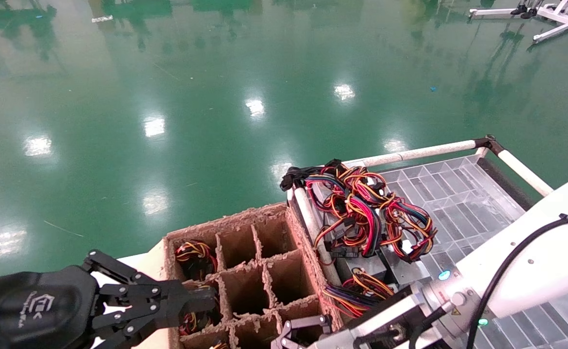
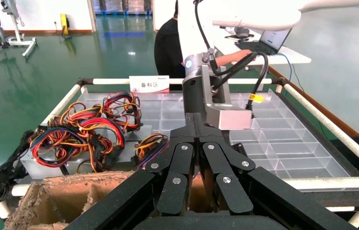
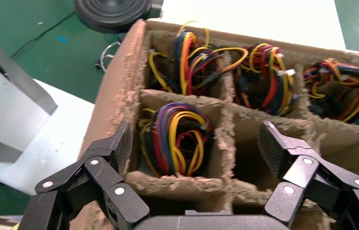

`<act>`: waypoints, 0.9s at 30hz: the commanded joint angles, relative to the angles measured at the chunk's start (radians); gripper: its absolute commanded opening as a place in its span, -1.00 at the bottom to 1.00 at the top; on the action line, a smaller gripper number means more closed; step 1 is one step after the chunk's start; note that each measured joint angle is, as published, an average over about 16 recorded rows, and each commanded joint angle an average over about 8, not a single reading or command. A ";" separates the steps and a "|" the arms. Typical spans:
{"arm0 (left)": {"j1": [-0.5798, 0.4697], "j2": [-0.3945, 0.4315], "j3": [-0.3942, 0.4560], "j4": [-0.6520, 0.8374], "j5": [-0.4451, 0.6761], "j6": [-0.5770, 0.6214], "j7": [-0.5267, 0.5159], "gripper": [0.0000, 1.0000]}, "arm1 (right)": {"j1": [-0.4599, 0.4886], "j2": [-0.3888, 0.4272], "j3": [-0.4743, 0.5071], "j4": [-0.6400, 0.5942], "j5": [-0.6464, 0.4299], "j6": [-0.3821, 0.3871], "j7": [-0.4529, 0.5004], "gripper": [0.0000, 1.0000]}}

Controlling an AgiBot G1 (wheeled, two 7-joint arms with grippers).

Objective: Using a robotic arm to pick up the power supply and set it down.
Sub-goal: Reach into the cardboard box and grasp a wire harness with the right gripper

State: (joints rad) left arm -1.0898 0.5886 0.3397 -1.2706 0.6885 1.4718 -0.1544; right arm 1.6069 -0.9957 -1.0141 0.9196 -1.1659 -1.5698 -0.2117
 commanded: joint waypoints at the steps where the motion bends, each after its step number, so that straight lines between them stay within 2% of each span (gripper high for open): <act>1: 0.000 0.000 0.000 0.000 0.000 0.000 0.000 -0.77 | 0.010 -0.008 -0.012 -0.019 0.005 0.007 -0.019 -1.00; 22: 0.000 0.000 0.000 0.000 0.000 0.000 0.000 -0.61 | 0.013 -0.062 -0.062 -0.041 0.000 0.012 -0.065 -1.00; 25: 0.000 0.000 0.000 0.000 0.000 0.000 0.000 -0.46 | 0.016 -0.059 -0.070 -0.035 0.004 0.006 -0.066 -1.00; 27: 0.000 0.000 0.001 0.000 0.000 0.000 0.000 -0.12 | 0.018 -0.056 -0.079 -0.030 0.005 0.002 -0.065 -1.00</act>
State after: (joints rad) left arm -1.0899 0.5884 0.3402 -1.2706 0.6882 1.4716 -0.1541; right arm 1.6252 -1.0511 -1.0979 0.8895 -1.1627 -1.5659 -0.2754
